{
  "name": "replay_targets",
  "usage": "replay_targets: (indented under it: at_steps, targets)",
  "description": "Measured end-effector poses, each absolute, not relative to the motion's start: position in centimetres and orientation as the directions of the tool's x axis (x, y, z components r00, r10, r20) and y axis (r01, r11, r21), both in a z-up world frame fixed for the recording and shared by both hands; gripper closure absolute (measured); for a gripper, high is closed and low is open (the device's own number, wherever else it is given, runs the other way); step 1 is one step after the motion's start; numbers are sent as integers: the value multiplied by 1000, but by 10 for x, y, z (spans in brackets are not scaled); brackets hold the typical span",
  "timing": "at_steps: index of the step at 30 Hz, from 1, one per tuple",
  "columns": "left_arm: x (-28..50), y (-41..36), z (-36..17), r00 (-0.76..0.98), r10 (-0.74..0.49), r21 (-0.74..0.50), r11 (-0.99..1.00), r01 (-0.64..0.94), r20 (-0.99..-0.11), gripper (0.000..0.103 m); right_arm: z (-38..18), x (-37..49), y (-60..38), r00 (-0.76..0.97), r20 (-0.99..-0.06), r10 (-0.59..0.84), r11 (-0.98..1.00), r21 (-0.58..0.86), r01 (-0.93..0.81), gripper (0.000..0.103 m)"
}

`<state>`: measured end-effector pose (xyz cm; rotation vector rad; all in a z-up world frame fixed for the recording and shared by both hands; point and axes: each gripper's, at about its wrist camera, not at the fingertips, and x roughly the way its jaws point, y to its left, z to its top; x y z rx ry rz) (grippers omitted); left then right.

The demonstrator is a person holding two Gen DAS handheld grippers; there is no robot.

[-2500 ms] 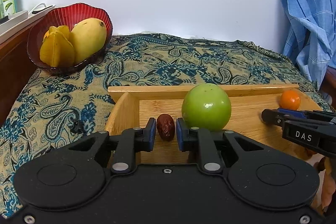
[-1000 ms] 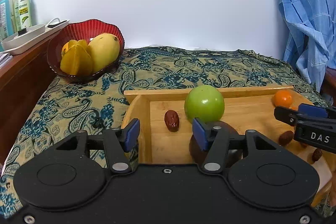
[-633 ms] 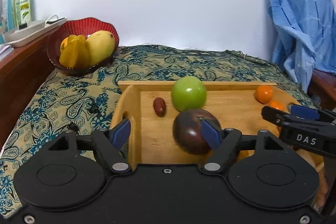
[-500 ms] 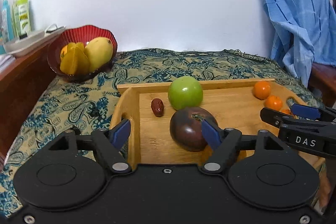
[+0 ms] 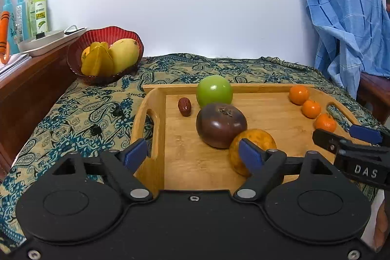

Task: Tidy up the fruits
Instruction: 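Withdraw both open grippers up and away from the tray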

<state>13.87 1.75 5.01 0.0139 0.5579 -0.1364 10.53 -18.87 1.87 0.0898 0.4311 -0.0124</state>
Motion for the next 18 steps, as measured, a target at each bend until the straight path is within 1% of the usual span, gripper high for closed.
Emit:
replay_targets:
  at_steps: [7,11,14,18]
  targets:
    - [117,13,45,842,-126,-6,989,145,-524,20,12,78,-185,912,-410,-12,998,58,39,10]
    - [105,13,40,840,-127,-17,990,139,-528,20,9,63,-185,913,-408,-24,998,50,48,9]
    - [93,13,33,842,-113,-43,993,106,-528,19,6,54,-184,912,-410,-26,997,54,53,9]
    - [82,9,25,832,-116,-43,993,111,-542,18,2,45,-181,907,-420,-33,997,46,58,8]
